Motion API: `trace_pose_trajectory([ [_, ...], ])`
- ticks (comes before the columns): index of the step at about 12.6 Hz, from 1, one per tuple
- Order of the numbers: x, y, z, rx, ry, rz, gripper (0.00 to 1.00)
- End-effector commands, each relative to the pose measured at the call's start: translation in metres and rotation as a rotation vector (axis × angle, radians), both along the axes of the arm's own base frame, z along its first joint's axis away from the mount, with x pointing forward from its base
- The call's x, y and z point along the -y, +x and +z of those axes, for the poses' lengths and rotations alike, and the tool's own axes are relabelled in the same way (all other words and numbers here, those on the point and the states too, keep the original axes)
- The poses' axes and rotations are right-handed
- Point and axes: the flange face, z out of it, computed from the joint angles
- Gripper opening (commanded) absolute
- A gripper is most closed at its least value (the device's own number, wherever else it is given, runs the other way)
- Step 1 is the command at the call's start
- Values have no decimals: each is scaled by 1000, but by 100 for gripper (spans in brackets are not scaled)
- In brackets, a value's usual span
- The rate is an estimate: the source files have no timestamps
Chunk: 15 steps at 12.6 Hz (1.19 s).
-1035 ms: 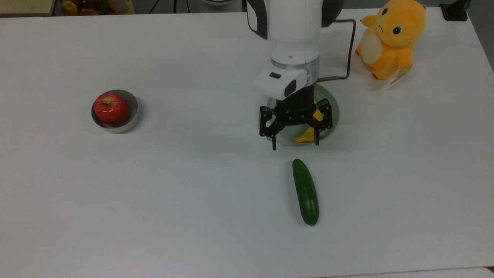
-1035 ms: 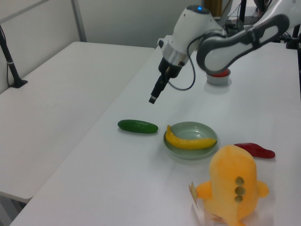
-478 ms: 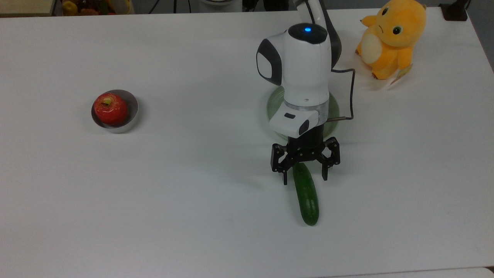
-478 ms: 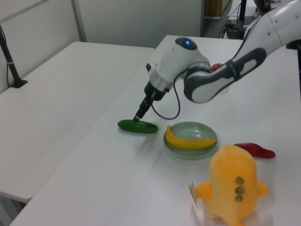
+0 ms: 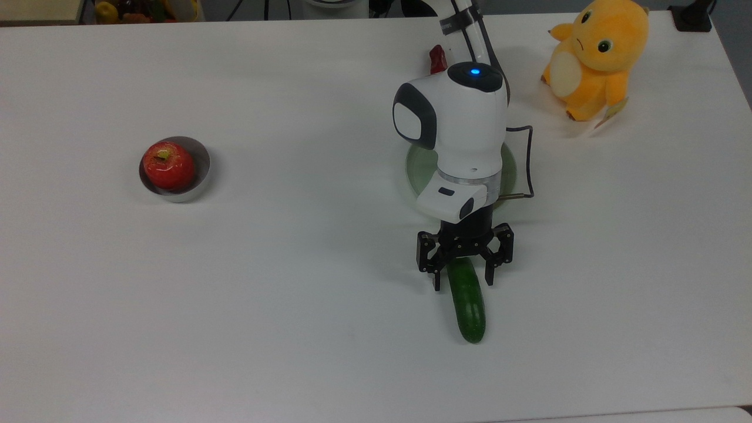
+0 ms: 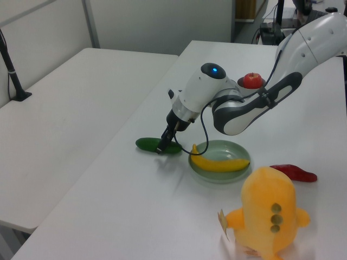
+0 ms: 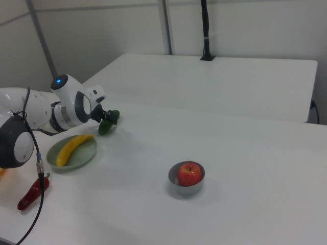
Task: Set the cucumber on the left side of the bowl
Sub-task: 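Close the gripper on the cucumber's middle and lift it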
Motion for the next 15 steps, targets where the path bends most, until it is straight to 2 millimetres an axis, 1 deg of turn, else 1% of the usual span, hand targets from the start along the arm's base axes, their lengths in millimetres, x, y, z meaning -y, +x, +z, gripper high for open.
trace_pose_trajectory([
  [1, -3, 2, 3, 26, -4, -7, 29],
  [2, -3, 1, 6, 28, -4, -7, 19],
  [3, -1, -1, 13, 28, -3, -11, 14],
  [4, 1, -2, 31, 42, 7, -16, 11],
  [5, 2, -7, 51, 51, 15, -22, 10],
  [9, 35, -36, 128, 22, -21, -85, 11],
  [11, 56, -47, 148, -16, -17, -132, 11],
  [12, 62, -58, 159, -34, -9, -139, 11],
  [14, 93, -78, 175, -92, -39, -138, 11],
  [15, 104, -86, 178, -127, -53, -119, 11],
])
